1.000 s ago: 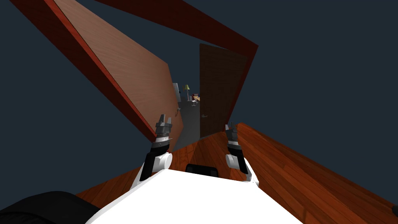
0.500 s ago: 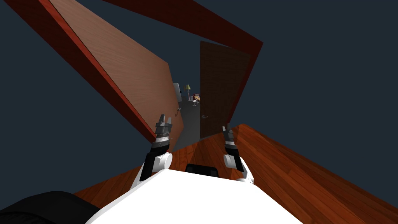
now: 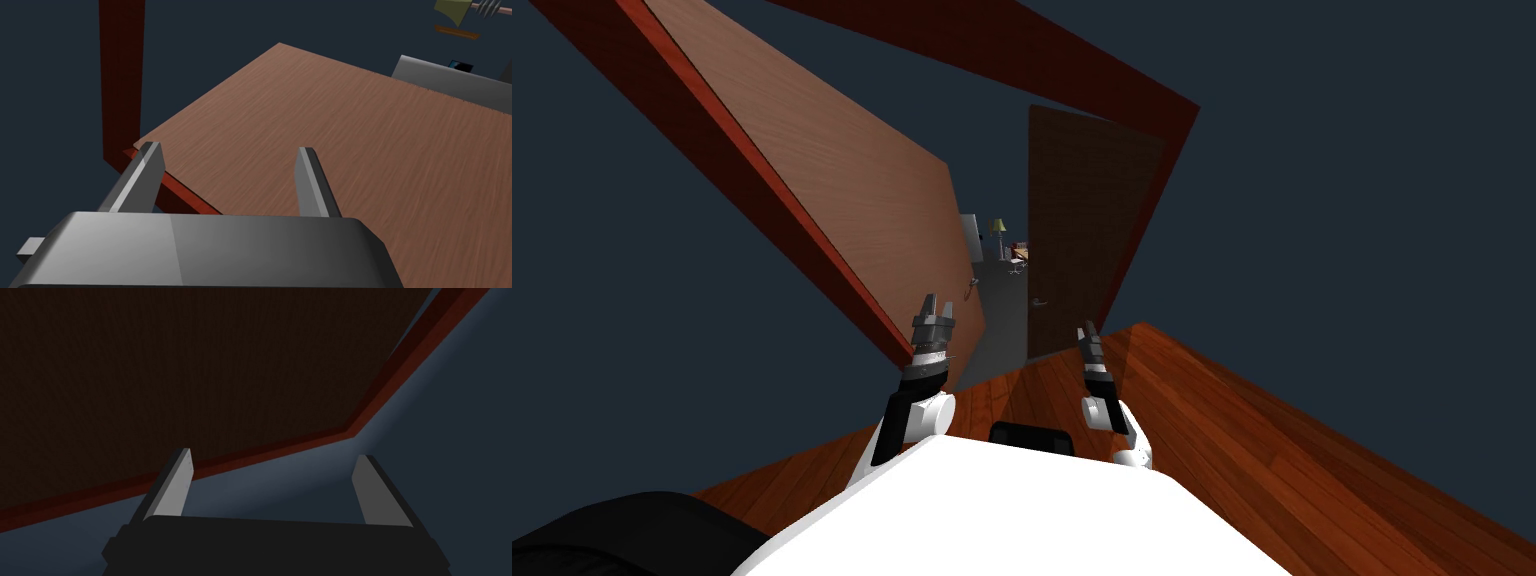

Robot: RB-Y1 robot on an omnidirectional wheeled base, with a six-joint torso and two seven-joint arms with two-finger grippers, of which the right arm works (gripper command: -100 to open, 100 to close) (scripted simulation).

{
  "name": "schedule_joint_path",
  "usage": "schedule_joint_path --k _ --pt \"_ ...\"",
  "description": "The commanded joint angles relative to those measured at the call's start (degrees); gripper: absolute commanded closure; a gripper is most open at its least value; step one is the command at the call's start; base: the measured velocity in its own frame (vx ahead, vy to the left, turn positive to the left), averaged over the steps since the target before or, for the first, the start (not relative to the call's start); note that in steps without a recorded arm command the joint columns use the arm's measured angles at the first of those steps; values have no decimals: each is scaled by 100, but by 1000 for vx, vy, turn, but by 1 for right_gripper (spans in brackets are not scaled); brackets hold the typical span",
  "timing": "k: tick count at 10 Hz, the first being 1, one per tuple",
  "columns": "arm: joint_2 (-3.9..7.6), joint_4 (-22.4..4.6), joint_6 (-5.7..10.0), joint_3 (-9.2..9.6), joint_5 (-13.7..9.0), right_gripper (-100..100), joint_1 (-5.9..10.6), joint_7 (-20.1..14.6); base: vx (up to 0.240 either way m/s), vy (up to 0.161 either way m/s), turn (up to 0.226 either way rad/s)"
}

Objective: Push the door open

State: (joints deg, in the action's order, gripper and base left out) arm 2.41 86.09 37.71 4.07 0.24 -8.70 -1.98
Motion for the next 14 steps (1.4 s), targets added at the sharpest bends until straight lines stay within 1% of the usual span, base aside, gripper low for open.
schedule_joint_path --k 1,4,5,6,7,8,9,10,11,12,14 --pt "-3 -212 51 28 8 -100 33 4 70 -50 26" --pt "-22 -814 150 138 39 -100 275 24 67 -50 72" --pt "-22 -916 150 138 39 -100 275 24 52 -45 24" --pt "-34 -1146 182 173 49 -100 354 31 54 -32 40" --pt "-46 -1321 214 209 59 -100 433 37 81 -42 79" --pt "-46 -1375 214 209 59 -100 433 37 57 -39 26" --pt "-57 -1553 246 245 69 -100 513 44 40 -39 38" --pt "-57 -1605 246 245 69 -100 513 44 34 -31 29" --pt "-74 -1749 277 279 79 -100 587 50 46 -35 40" --pt "-74 -1822 277 279 79 -100 587 50 39 -27 34" --pt "-109 -2191 338 346 98 -100 736 63 54 -39 56"
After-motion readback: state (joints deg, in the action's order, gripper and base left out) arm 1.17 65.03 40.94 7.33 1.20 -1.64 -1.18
